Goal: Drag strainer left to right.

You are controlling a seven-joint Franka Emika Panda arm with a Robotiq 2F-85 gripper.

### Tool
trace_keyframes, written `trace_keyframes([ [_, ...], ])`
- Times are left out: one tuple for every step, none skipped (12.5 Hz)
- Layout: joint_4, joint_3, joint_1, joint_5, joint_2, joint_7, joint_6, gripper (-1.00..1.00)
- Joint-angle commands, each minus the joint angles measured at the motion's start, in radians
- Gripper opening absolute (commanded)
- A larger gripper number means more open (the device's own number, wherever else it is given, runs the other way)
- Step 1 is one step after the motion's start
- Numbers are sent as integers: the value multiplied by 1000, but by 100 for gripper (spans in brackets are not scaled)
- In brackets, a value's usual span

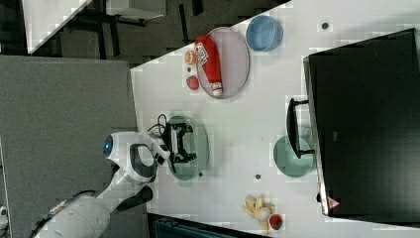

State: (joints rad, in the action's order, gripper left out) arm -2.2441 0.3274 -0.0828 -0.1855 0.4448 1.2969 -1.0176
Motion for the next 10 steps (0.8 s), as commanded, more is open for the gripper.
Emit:
trace_keyframes([
  [-33,-29,65,0,-25,-59,30,100],
  [-41,-37,74,0,-29,-89,30,100],
  [-46,-47,83,0,-34,-124,29,100],
  [-51,-58,93,0,-39,-161,28,100],
  [-56,-71,102,0,-44,-199,27,100],
  [-60,-86,110,0,-49,-223,27,100],
  [-64,-102,116,0,-54,-234,27,100],
  [-69,-116,121,0,-60,-240,26,100],
  [-73,-129,123,0,-65,-252,27,100],
  [-79,-143,124,0,-69,-257,26,100],
])
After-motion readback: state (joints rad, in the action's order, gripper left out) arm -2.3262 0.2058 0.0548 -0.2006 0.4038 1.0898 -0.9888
